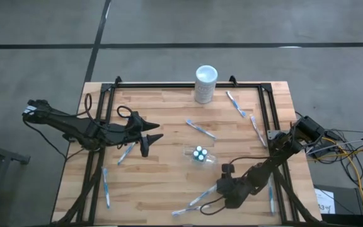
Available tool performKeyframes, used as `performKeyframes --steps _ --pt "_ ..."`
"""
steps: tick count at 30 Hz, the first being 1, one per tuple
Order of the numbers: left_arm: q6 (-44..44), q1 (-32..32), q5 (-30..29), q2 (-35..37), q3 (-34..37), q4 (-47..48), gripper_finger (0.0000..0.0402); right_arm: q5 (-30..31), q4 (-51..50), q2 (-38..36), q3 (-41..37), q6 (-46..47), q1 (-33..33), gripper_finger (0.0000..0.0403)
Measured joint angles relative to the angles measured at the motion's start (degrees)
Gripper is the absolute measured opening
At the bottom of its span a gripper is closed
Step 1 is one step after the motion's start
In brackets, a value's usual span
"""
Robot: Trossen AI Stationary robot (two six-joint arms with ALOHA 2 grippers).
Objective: Pick & Place toothbrushing station
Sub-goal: Put the blue toothbrush into the transparent organizer
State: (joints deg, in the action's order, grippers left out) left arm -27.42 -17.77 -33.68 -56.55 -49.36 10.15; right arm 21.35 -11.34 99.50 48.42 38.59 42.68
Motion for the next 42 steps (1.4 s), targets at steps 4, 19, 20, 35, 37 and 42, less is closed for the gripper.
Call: performKeyframes --steps 4,19,20,35,37,42 --pt "-0.02 -0.01 -0.01 0.0 0.0 0.0 0.023 -0.8 0.16 0.0 -0.12 0.0 0.02 0.0175" --pt "-0.01 0.0 0.01 0.0 0.0 0.0 0.023 -6.85 0.07 0.04 -0.8 6.9 -0.09 0.0109" --pt "0.0 -0.01 0.01 0.0 0.0 -0.01 0.023 -6.89 0.19 0.04 -0.96 7.98 -0.11 0.0106" --pt "0.0 -0.01 -0.01 0.0 0.0 0.0 0.023 -8.31 -0.04 0.0 -0.2 8.2 -0.07 0.0027" --pt "0.0 0.0 0.01 0.0 0.0 0.0 0.023 -8.34 -0.04 0.0 -0.09 8.07 -0.04 0.0018" --pt "0.0 0.01 0.01 0.0 0.0 0.0 0.023 -8.22 -0.23 -0.04 0.55 7.97 -0.04 0.0015"
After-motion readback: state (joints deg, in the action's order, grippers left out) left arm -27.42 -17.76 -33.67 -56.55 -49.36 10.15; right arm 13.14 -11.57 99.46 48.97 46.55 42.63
